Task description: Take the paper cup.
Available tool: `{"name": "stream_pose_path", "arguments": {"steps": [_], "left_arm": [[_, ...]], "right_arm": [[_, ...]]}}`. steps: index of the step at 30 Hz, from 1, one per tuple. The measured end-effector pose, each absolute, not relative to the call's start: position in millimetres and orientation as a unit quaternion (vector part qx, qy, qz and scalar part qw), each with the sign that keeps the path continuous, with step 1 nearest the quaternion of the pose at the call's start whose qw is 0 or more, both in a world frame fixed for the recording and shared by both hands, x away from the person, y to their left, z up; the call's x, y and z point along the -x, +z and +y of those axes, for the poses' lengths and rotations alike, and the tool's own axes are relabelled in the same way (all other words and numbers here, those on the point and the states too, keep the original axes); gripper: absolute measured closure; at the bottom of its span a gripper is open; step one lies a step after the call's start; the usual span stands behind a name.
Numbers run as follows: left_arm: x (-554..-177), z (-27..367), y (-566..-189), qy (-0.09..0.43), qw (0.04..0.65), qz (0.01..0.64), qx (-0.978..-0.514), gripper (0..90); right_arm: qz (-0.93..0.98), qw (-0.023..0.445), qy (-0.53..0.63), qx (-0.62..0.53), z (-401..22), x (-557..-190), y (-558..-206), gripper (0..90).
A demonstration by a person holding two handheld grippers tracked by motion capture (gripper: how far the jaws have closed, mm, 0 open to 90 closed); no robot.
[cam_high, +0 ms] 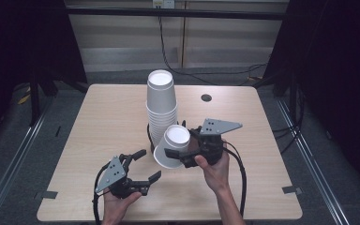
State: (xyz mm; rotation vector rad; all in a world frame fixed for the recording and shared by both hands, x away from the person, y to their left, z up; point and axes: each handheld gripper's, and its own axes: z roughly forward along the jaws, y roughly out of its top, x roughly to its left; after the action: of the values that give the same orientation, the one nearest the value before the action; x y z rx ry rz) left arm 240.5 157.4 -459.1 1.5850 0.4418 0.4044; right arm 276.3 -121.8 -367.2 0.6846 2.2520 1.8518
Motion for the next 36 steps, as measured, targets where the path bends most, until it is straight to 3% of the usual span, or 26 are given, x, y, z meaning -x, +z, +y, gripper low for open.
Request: {"name": "stream_pose_path", "arguments": {"steps": [25,36], "left_arm": [[-242,143,-457,0.151,0.662,0.162,-0.717,15.4],[-245,135,-460,0.139,0.646,0.167,-0.732,9.4]], "right_arm": [[0.764,0.044,0.602,-0.228,-110,-275,-397,21.1],[0.764,0.027,0.607,-0.217,-99,-272,-407,21.2]]}}
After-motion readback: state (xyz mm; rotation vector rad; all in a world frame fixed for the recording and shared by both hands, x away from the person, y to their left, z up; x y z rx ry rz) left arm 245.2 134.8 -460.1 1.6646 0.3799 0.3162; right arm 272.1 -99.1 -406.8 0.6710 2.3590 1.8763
